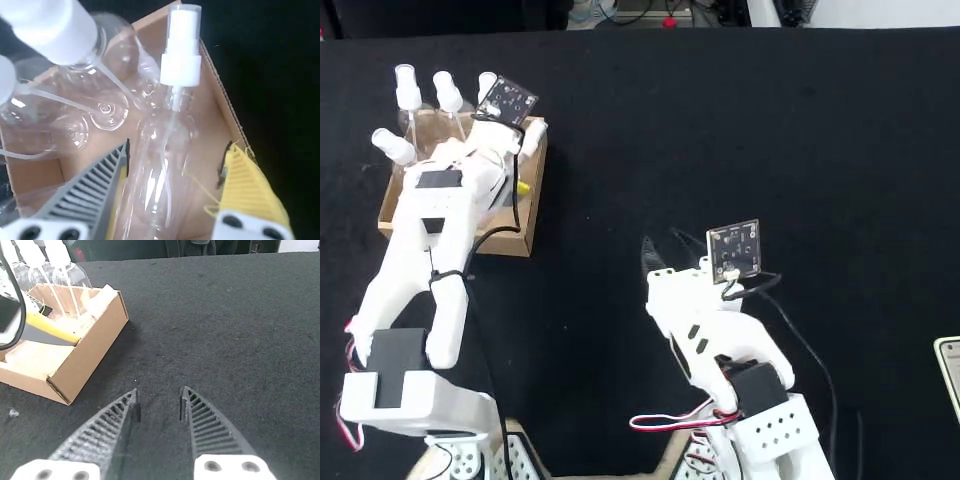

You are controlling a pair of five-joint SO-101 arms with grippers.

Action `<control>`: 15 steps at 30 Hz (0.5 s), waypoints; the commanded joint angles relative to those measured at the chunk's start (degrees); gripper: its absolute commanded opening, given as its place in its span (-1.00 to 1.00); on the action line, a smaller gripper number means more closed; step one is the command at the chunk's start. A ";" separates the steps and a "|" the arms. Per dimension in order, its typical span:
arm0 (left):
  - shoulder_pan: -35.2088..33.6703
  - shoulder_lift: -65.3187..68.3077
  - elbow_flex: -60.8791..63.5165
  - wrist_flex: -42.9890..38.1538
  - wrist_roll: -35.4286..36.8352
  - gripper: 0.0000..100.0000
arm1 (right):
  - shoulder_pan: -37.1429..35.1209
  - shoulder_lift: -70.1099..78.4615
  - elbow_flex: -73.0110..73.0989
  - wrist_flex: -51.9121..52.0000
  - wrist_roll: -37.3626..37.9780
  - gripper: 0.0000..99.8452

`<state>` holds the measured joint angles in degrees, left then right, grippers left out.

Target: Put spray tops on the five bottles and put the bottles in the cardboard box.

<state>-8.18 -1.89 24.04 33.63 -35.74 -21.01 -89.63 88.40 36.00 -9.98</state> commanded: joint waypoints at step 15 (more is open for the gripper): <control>-2.15 5.01 -6.02 0.44 -3.52 -0.41 | -0.09 -1.01 -0.31 -1.76 0.53 -0.75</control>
<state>-9.76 3.38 22.46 34.07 -39.25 -21.01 -89.63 88.40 36.00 -9.98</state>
